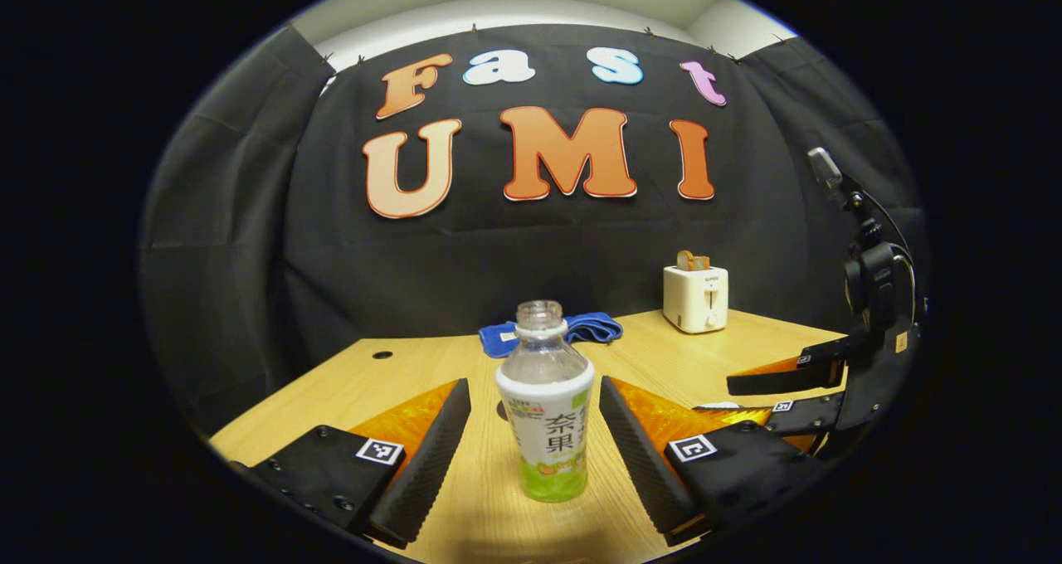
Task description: Open the teacup lid with one hand, grasp the water bottle and pour water into the teacup with the other hand; after pouring, place the water bottle on the coaster and then close the teacup lid.
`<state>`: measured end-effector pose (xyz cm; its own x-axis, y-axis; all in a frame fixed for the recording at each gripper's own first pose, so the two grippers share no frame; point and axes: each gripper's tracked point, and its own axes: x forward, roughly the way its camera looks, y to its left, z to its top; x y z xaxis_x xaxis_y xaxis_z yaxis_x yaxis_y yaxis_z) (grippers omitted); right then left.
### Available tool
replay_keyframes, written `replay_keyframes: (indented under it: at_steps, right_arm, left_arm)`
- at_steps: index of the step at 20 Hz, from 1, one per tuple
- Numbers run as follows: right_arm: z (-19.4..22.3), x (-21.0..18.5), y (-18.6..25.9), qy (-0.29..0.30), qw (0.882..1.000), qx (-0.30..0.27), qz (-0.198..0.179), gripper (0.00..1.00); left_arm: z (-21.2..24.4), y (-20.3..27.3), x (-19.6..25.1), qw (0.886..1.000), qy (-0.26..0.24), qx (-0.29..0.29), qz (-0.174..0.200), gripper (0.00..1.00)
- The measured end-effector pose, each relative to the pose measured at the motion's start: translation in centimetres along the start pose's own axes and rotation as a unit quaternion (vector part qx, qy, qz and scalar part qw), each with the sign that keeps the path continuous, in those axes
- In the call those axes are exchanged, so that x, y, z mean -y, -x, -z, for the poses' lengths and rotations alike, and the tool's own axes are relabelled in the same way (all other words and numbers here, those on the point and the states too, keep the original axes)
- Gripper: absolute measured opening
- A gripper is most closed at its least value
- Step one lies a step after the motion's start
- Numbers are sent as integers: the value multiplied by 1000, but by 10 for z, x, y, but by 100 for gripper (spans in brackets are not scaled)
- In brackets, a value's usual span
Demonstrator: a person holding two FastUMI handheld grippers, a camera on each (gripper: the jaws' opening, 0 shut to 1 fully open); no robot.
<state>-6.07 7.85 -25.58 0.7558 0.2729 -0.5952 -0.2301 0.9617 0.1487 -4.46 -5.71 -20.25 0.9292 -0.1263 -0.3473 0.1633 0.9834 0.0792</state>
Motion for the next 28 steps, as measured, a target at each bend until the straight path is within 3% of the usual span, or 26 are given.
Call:
replay_keyframes:
  at_steps: [2,3,5,9,10,15,16,17,24,27,28]
  right_arm:
    - [5,-1,-3,-2,1000,-7,-2,69]
    - [6,0,-3,1,1000,-8,-1,66]
    - [6,1,-5,8,1000,-8,-1,53]
    - [3,2,-6,27,1000,-2,2,39]
    - [4,3,-6,26,1000,-3,3,30]
    - [3,3,-6,9,1000,-3,-7,22]
    - [-1,4,-4,3,1000,3,-7,15]
    - [-7,5,-2,-2,1000,12,-9,19]
    - [-31,25,16,-10,999,48,9,18]
    - [-36,39,25,-23,998,57,23,18]
    - [-37,44,27,-25,998,59,27,18]
  left_arm:
    - [6,-5,-1,1000,3,-1,1,96]
    - [9,-7,-1,1000,5,-4,4,100]
    - [14,-10,2,1000,6,-10,6,100]
    - [21,-12,4,1000,1,-18,6,100]
    - [23,-12,4,1000,0,-18,7,100]
    - [29,-13,6,1000,1,-25,8,100]
    - [31,-13,8,1000,4,-27,10,100]
    - [34,-15,10,999,10,-28,15,100]
    - [58,-20,15,996,52,-65,26,96]
    - [65,-23,11,995,65,-76,22,75]
    - [62,-23,11,995,61,-75,21,75]
